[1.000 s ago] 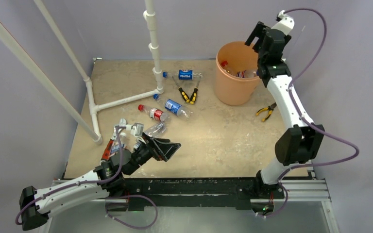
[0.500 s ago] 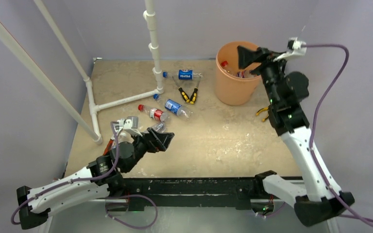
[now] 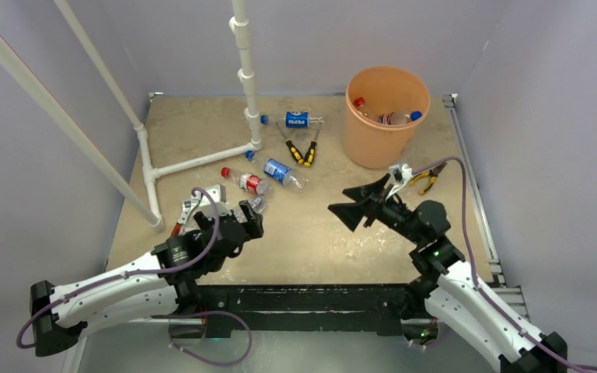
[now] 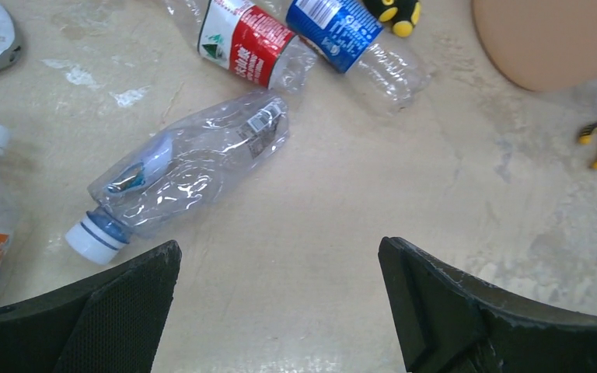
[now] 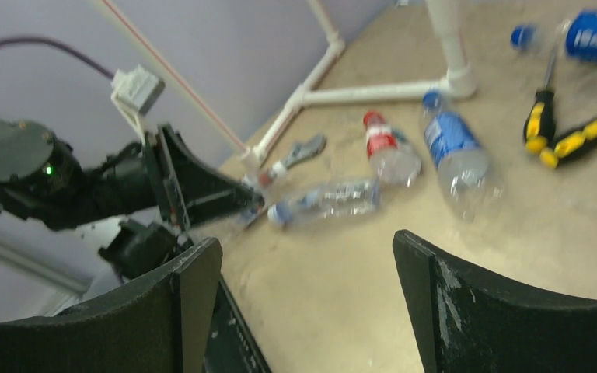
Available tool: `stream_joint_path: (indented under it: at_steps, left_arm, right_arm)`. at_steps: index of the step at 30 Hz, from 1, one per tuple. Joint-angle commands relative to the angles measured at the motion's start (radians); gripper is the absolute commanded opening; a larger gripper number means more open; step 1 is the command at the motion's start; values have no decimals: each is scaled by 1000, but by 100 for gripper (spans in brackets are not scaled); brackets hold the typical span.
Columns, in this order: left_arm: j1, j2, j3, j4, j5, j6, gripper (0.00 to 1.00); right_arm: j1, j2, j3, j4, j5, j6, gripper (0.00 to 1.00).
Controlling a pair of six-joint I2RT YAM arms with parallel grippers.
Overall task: Put the plastic bottles in the bin
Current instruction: Pick up the plastic bottle at the center of the board.
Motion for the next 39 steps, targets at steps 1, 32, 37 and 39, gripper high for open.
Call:
stream_joint_path:
  at_steps: [1,32,37,39]
  left_arm:
    - [-2,79,15,-29,-55,-35,99]
    - [361,433,-106,348,234,106,98]
    - [358,359,-95,333,236,135,96]
    - [358,322,-78,308,211,161,97]
  right_arm:
    - [17,-74,-115,75,-32,63,84]
    - [17,-181,-315,35,-25,76,83]
    - [16,-180,-311,30,-22,78,83]
    - [17,-179,-311,28,-18,77,83]
